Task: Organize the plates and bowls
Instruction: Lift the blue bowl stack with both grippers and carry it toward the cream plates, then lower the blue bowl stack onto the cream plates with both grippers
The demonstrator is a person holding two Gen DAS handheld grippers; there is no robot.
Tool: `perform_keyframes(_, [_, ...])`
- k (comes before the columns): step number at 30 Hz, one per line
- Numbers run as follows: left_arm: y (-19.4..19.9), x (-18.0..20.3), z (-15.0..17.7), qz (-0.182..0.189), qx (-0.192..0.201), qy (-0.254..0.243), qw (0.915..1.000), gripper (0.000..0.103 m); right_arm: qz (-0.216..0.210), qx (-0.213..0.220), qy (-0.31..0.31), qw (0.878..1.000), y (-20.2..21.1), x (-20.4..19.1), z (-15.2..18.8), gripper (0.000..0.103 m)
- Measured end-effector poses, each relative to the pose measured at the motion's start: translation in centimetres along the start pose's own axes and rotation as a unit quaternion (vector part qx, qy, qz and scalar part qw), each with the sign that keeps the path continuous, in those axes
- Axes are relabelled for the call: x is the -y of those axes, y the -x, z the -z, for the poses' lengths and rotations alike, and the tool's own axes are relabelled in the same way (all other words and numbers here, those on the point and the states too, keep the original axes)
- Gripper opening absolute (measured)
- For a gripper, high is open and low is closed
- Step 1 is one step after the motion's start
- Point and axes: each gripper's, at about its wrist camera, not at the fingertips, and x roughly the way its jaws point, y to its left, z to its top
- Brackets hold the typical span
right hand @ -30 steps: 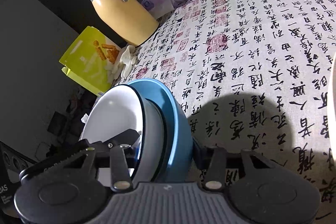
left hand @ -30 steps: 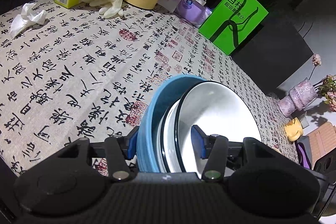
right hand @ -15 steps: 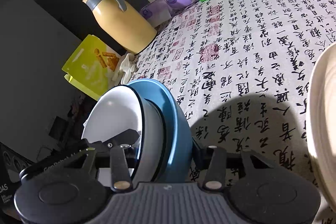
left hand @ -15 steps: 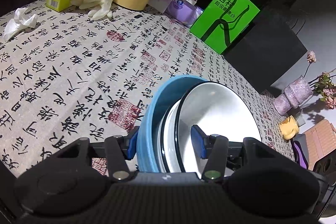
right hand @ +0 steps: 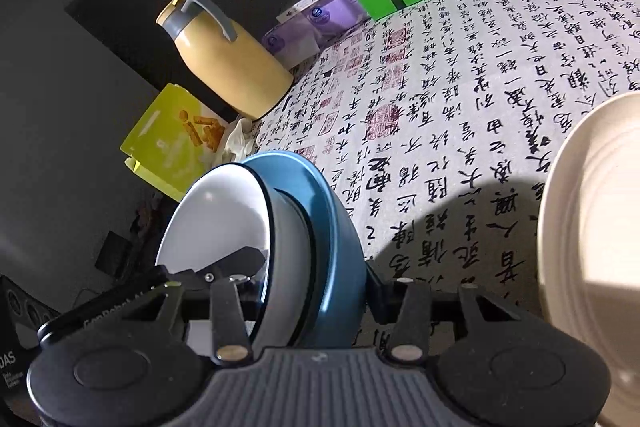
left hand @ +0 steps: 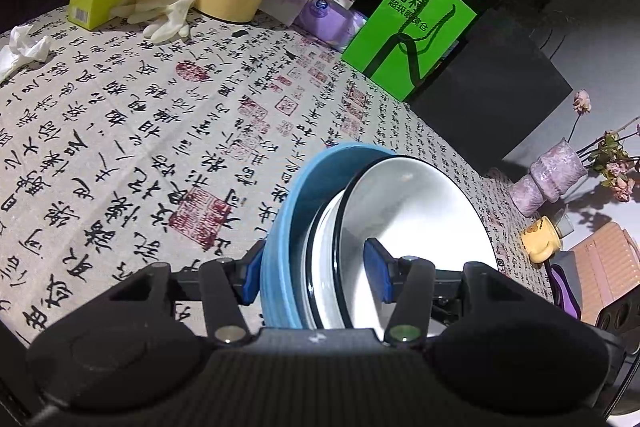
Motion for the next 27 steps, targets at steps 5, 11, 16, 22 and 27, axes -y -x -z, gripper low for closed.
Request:
perform_keyframes(5, [-0.1, 1.0, 0.1, 0.003, 0.0, -0.006, 1.0, 0.052, -0.001, 0.006, -0.004, 1.0, 0.8, 0.6, -0.4, 0.044])
perform_keyframes(11, [-0.2, 2.4, 0.4, 0.005, 0.001, -0.015, 0.9999, 0.052, -0.002, 0.014, -0.007, 1.0, 1.8, 1.3, -0.6, 0.044])
perform_keyframes(16, [-0.6, 3.5, 0.7, 0.009, -0.002, -0.022, 0.9997, 0.052, 0.0, 0.021, -0.013, 1.0, 2.7, 2.1, -0.9, 0.044])
perform_keyframes(22, [-1.0, 5.1, 1.0, 0.014, -0.005, -0.031, 0.9994, 0.052, 0.002, 0.03, -0.02, 0.999, 3.8, 3.1, -1.2, 0.044])
perform_keyframes(27, [-1.2, 6.5, 1.5, 0.018, -0.007, -0.039, 0.9991, 0.052, 0.004, 0.038, -0.026, 0.999, 4.9, 4.1, -1.4, 0.044])
